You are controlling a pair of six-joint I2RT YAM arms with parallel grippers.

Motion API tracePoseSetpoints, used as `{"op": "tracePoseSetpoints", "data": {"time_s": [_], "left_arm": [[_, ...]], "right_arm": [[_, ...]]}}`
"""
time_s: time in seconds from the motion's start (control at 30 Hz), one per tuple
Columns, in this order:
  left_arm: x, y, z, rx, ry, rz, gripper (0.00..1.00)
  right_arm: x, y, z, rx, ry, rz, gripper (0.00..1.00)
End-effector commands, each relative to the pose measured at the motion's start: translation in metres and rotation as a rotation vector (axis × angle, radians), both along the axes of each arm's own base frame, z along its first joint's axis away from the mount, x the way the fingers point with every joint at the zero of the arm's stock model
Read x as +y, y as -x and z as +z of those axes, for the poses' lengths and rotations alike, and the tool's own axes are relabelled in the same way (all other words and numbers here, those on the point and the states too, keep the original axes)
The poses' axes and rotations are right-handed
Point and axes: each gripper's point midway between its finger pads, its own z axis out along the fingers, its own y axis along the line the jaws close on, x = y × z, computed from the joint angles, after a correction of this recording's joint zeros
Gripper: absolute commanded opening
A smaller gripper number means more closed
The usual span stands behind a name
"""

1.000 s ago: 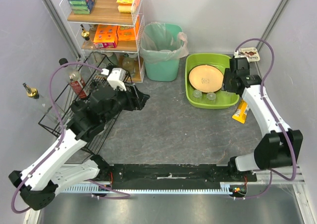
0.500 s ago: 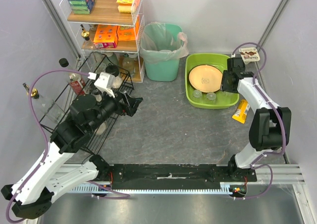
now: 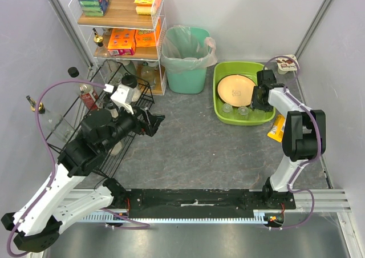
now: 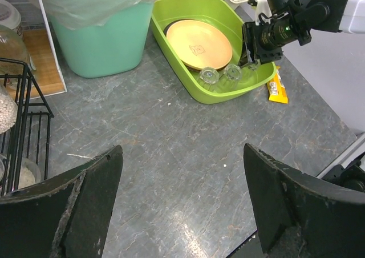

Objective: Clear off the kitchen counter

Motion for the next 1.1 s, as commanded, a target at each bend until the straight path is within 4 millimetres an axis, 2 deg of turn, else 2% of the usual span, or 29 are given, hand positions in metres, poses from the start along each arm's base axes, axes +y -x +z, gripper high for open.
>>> {"op": "tracePoseSetpoints", "data": {"time_s": [0.0,0.07,0.1,0.17,0.2,0.33,0.5,0.6,0.73,0.9,1.07], "left_arm": [[0.001,0.004,0.01,-0.05,-0.018,-0.028,0.91],[0.002,0.005,0.011,-0.049,-0.02,-0.03,0.92],[0.001,0.006,0.011,-0.049,-0.022,-0.041,0.92],[0.0,0.009,0.013,-0.055,-0.021,-0.059,0.92],[-0.001,0.01,0.013,-0.054,-0.025,-0.065,0.92],[-0.003,0.015,0.016,-0.057,-0.028,-0.095,0.92],[0.002,0.023,0.023,-0.038,-0.011,-0.098,0.92],[0.008,0.033,0.027,-0.009,0.018,-0.091,0.92],[0.024,0.054,0.022,0.073,0.023,-0.08,0.92],[0.052,0.099,0.02,0.175,0.037,-0.098,0.92],[0.079,0.141,0.038,0.155,0.104,-0.133,0.95]], "right_arm": [[-0.004,-0.014,0.003,-0.034,0.004,-0.017,0.52],[-0.002,-0.014,0.007,-0.051,-0.006,-0.011,0.61],[-0.003,-0.015,0.011,-0.063,-0.005,-0.013,0.68],[-0.003,-0.016,0.023,-0.094,-0.002,-0.015,0.92],[-0.002,-0.016,0.031,-0.112,-0.004,-0.011,0.98],[-0.003,-0.015,0.07,-0.201,-0.005,-0.019,0.98],[-0.007,0.007,0.126,-0.279,0.01,-0.025,0.98],[-0.003,0.034,0.153,-0.326,-0.01,-0.002,0.98],[0.004,0.085,0.19,-0.41,-0.051,0.024,0.98],[0.017,0.153,0.244,-0.532,-0.117,0.082,0.98],[0.031,0.206,0.303,-0.675,-0.194,0.133,0.98]]}}
